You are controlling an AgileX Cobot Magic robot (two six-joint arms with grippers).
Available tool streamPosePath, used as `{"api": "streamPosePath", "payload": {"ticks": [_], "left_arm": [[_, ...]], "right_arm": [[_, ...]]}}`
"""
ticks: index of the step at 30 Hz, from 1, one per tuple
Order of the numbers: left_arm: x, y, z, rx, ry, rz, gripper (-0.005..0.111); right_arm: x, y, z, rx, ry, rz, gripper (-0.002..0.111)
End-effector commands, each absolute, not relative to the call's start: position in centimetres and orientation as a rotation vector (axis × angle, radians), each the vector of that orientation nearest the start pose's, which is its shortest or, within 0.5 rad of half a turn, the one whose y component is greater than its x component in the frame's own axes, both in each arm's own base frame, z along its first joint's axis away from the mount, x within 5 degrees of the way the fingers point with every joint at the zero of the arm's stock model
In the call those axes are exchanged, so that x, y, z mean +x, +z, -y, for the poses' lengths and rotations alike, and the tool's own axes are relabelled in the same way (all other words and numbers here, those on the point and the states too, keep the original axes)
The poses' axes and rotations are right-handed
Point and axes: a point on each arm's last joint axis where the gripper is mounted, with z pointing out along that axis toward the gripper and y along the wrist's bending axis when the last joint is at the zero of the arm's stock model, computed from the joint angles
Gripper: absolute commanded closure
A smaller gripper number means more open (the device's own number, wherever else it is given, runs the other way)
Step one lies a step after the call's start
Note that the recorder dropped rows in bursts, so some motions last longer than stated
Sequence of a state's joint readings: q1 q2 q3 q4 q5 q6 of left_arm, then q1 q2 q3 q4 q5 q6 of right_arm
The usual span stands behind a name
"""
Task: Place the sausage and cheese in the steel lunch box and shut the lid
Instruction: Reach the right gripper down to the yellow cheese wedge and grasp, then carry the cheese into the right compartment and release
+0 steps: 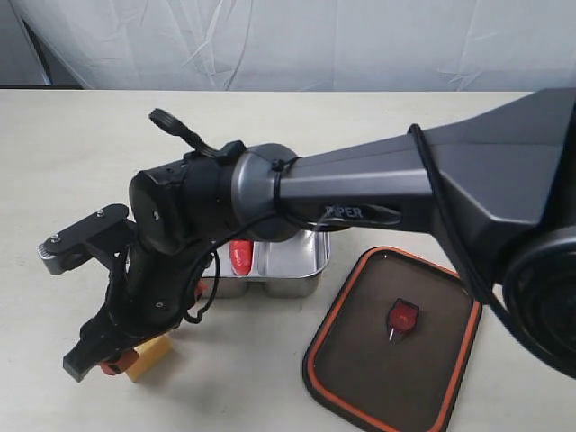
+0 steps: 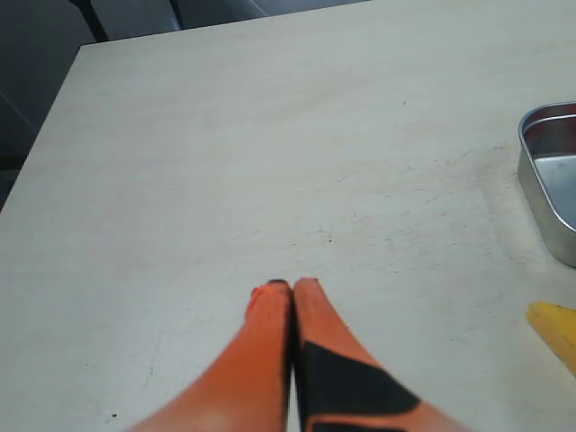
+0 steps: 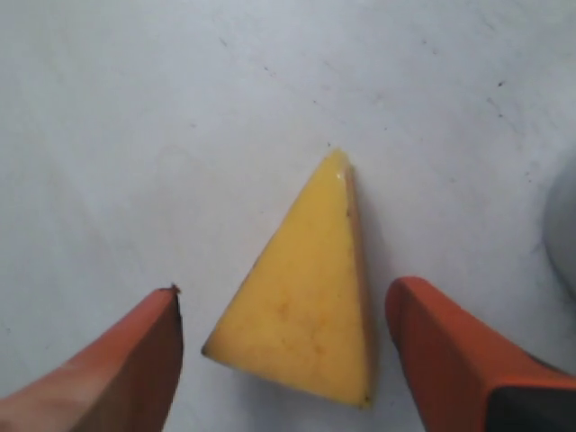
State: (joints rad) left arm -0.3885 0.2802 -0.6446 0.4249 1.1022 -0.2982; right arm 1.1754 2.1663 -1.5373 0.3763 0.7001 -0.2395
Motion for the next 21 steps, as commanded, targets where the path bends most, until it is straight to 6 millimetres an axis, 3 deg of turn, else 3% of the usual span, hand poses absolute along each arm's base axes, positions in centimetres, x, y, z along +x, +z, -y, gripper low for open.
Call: {"api": "streamPosePath", "payload": {"ticks": [1,13,21], "left_arm": [[3.44,31.97,-2.33,0.096,0.137,-2.120,0.107],[3.44,31.97,-2.33,0.096,0.137,-2.120,0.107],[3.44,31.97,-2.33,0.096,0.137,-2.120,0.107]], "right_arm": [[15.44,13.99,-42.45,-1.592,0.594,-2.423,0.043],[15.31,13.21,-42.30,-1.609,0.575,-2.461,0.047],[14.95,13.13,-41.99,-1.636,0.574,-2.509,0.088]]}}
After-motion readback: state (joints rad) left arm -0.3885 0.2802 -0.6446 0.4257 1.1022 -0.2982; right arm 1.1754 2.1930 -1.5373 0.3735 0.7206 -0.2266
